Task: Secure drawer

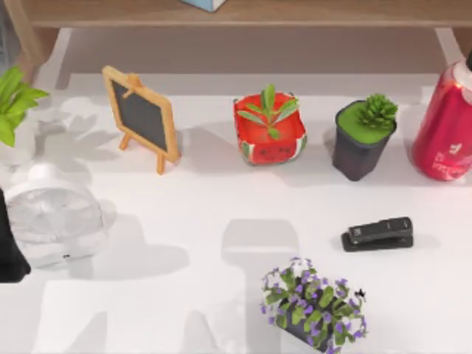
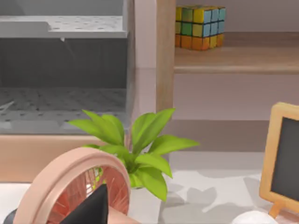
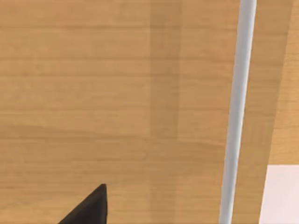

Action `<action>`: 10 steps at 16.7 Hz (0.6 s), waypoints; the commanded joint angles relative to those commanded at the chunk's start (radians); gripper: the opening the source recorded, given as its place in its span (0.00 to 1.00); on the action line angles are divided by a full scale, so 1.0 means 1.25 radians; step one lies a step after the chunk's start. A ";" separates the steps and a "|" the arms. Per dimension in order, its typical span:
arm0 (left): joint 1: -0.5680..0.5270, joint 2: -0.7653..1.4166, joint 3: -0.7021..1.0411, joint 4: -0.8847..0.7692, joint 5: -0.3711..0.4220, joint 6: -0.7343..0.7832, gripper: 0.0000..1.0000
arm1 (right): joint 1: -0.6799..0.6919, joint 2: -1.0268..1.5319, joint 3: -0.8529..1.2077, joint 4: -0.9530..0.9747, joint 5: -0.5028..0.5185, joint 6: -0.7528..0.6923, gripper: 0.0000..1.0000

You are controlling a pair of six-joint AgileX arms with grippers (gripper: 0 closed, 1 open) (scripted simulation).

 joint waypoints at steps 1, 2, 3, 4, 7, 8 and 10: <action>0.000 0.000 0.000 0.000 0.000 0.000 1.00 | 0.000 0.000 0.000 0.000 0.000 0.000 1.00; 0.000 0.000 0.000 0.000 0.000 0.000 1.00 | 0.000 0.000 0.000 0.000 0.000 0.000 1.00; 0.000 0.000 0.000 0.000 0.000 0.000 1.00 | 0.000 0.000 0.000 0.000 0.000 0.000 1.00; 0.000 0.000 0.000 0.000 0.000 0.000 1.00 | 0.004 -0.002 0.000 -0.002 0.001 0.001 1.00; 0.000 0.000 0.000 0.000 0.000 0.000 1.00 | 0.019 0.006 0.023 -0.017 0.019 0.000 1.00; 0.000 0.000 0.000 0.000 0.000 0.000 1.00 | 0.029 0.011 0.037 -0.027 0.029 -0.001 1.00; 0.000 0.000 0.000 0.000 0.000 0.000 1.00 | 0.045 0.019 0.060 -0.042 0.045 -0.001 1.00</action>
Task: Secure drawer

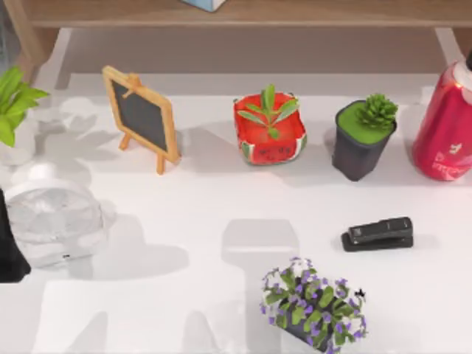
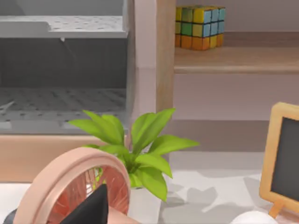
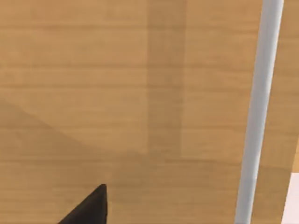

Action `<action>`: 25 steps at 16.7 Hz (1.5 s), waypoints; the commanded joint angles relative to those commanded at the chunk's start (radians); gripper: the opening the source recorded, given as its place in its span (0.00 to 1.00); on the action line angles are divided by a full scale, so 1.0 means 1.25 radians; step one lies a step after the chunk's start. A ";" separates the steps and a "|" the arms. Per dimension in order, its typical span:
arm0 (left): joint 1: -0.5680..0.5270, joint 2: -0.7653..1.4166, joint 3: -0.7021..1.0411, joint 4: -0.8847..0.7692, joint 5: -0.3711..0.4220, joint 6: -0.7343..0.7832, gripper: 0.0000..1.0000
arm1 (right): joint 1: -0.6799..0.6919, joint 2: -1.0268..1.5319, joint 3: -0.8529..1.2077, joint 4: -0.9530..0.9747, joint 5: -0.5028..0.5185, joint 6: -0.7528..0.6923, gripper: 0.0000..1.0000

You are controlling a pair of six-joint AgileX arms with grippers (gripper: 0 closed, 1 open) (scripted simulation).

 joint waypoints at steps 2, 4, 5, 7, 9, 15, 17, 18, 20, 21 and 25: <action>0.000 0.000 0.000 0.000 0.000 0.000 1.00 | 0.002 0.001 0.003 -0.002 0.002 0.000 1.00; 0.000 0.000 0.000 0.000 0.000 0.000 1.00 | 0.002 0.001 0.003 -0.002 0.002 0.000 1.00; 0.000 0.000 0.000 0.000 0.000 0.000 1.00 | 0.002 0.001 0.003 -0.002 0.002 0.000 0.92; 0.000 0.000 0.000 0.000 0.000 0.000 1.00 | 0.002 0.001 0.003 -0.002 0.002 0.000 0.77; 0.000 0.000 0.000 0.000 0.000 0.000 1.00 | 0.002 0.001 0.003 -0.002 0.002 0.000 0.62; 0.000 0.000 0.000 0.000 0.000 0.000 1.00 | 0.002 0.001 0.003 -0.002 0.002 0.000 0.17; 0.000 0.000 0.000 0.000 0.000 0.000 1.00 | 0.002 0.001 0.003 -0.002 0.002 0.000 0.02; 0.000 0.000 0.000 0.000 0.000 0.000 1.00 | 0.002 0.001 0.003 -0.002 0.002 0.000 0.00; 0.000 0.000 0.000 0.000 0.000 0.000 1.00 | 0.002 0.001 0.003 -0.002 0.002 0.000 0.00; 0.000 0.000 0.000 0.000 0.000 0.000 1.00 | 0.002 0.001 0.003 -0.002 0.002 0.000 0.00; 0.000 0.000 0.000 0.000 0.000 0.000 1.00 | 0.002 0.001 0.003 -0.002 0.002 0.000 0.00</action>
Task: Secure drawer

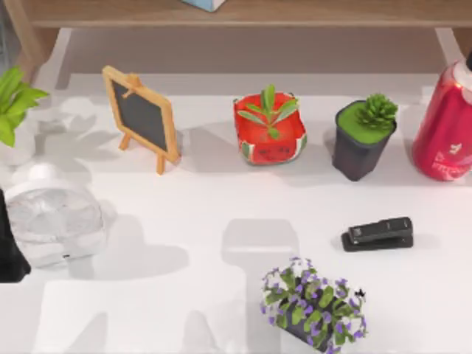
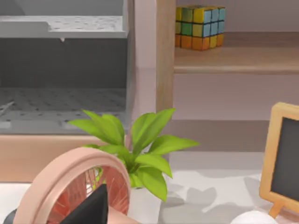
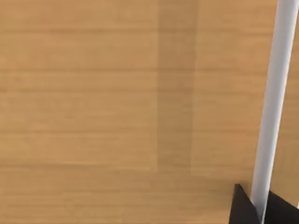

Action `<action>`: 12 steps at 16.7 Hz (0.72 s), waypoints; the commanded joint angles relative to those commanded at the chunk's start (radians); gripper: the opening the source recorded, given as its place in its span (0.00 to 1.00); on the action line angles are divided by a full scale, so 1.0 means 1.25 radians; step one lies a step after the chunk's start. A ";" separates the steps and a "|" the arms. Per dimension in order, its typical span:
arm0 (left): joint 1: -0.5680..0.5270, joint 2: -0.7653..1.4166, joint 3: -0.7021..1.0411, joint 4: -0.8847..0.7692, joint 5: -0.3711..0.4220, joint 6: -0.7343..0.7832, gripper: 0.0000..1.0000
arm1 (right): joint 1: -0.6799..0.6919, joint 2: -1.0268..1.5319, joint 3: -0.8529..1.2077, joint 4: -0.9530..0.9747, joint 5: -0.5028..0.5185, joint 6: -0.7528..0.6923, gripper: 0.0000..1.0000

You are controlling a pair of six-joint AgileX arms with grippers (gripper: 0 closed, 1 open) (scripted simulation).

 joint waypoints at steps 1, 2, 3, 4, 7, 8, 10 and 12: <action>0.000 0.000 0.000 0.000 0.000 0.000 1.00 | -0.001 0.002 -0.001 -0.002 0.001 0.001 0.00; 0.000 0.000 0.000 0.000 0.000 0.000 1.00 | 0.001 0.003 0.002 -0.004 0.003 0.001 0.00; 0.000 0.000 0.000 0.000 0.000 0.000 1.00 | 0.010 0.010 0.012 -0.013 0.013 0.000 0.00; 0.000 0.000 0.000 0.000 0.000 0.000 1.00 | 0.023 0.018 0.030 -0.028 0.026 0.000 0.00; 0.000 0.000 0.000 0.000 0.000 0.000 1.00 | 0.056 0.040 0.124 -0.070 0.057 0.001 0.00; 0.000 0.000 0.000 0.000 0.000 0.000 1.00 | 0.071 0.049 0.149 -0.089 0.071 0.001 0.00; 0.000 0.000 0.000 0.000 0.000 0.000 1.00 | 0.092 0.066 0.174 -0.113 0.094 0.000 0.00; 0.000 0.000 0.000 0.000 0.000 0.000 1.00 | 0.092 0.068 0.176 -0.114 0.095 0.000 0.00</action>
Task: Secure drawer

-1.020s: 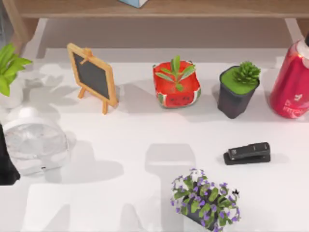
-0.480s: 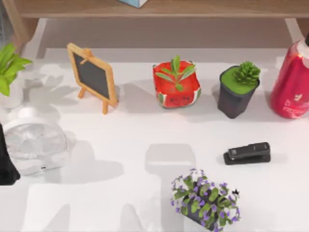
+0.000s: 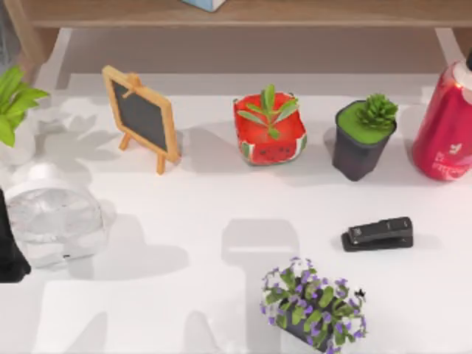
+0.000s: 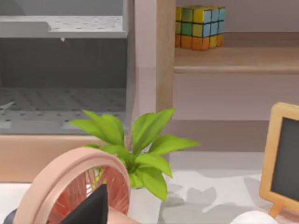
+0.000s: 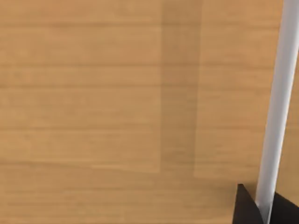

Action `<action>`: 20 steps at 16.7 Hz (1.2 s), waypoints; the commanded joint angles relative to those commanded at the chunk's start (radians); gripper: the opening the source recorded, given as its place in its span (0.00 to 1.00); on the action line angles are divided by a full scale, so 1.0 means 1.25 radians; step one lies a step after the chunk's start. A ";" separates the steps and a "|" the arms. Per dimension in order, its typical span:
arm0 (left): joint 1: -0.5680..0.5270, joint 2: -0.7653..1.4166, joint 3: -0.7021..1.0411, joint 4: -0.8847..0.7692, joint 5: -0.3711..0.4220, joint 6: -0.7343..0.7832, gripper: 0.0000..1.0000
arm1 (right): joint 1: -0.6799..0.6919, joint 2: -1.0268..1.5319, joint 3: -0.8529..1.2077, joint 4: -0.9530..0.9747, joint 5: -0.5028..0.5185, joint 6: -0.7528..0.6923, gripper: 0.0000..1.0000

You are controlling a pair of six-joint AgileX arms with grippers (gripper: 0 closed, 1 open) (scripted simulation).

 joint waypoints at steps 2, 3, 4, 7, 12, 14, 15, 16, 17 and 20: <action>0.000 0.000 0.000 0.000 0.000 0.000 1.00 | -0.005 -0.001 -0.004 -0.001 -0.001 0.002 0.00; 0.000 0.000 0.000 0.000 0.000 0.000 1.00 | -0.004 0.000 -0.001 -0.002 0.000 0.001 0.00; 0.000 0.000 0.000 0.000 0.000 0.000 1.00 | -0.001 0.006 0.010 -0.008 0.005 0.001 0.00; 0.000 0.000 0.000 0.000 0.000 0.000 1.00 | 0.024 0.038 0.084 -0.049 0.029 0.000 0.00; 0.000 0.000 0.000 0.000 0.000 0.000 1.00 | 0.063 0.082 0.195 -0.117 0.068 0.001 0.00; 0.000 0.000 0.000 0.000 0.000 0.000 1.00 | 0.064 0.083 0.196 -0.117 0.068 0.001 0.00; 0.000 0.000 0.000 0.000 0.000 0.000 1.00 | 0.060 0.080 0.192 -0.117 0.067 0.002 0.00; 0.000 0.000 0.000 0.000 0.000 0.000 1.00 | 0.061 0.082 0.194 -0.119 0.069 0.001 0.00; 0.000 0.000 0.000 0.000 0.000 0.000 1.00 | 0.065 0.089 0.205 -0.128 0.073 0.000 0.00; 0.000 0.000 0.000 0.000 0.000 0.000 1.00 | 0.081 0.122 0.278 -0.167 0.088 -0.001 0.00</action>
